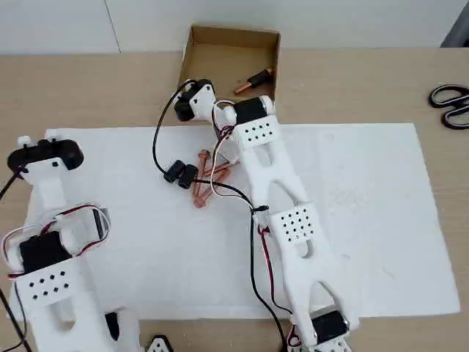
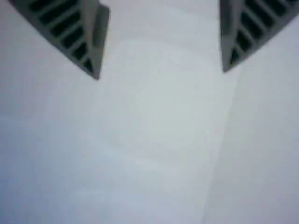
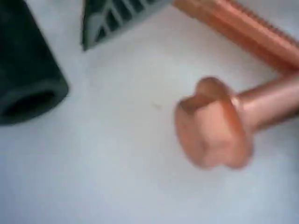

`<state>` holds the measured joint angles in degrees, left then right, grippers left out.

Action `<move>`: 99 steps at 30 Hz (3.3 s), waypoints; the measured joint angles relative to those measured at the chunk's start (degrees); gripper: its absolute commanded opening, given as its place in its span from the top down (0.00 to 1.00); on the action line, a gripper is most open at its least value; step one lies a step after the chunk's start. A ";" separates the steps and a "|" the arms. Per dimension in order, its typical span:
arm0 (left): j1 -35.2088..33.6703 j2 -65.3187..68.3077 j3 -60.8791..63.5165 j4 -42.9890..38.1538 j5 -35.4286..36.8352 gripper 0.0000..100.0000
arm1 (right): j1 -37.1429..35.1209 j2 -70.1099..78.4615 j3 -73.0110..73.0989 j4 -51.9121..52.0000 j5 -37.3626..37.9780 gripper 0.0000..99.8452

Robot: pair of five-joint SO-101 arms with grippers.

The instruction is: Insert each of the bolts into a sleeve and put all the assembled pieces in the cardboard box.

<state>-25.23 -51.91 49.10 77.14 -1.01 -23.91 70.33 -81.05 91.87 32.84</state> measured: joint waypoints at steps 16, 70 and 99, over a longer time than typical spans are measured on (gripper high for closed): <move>0.00 0.00 0.00 0.00 0.00 0.84 | -0.18 0.53 -0.18 0.00 0.00 0.89; 0.00 0.00 0.00 0.00 0.00 0.84 | 0.00 -16.35 8.97 5.01 -12.92 0.95; 0.00 0.00 0.00 0.00 0.00 0.84 | 4.57 -39.47 54.68 4.92 -27.52 0.95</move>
<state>-25.23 -51.91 49.10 77.14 -1.01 -19.34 30.86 -26.37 96.79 5.32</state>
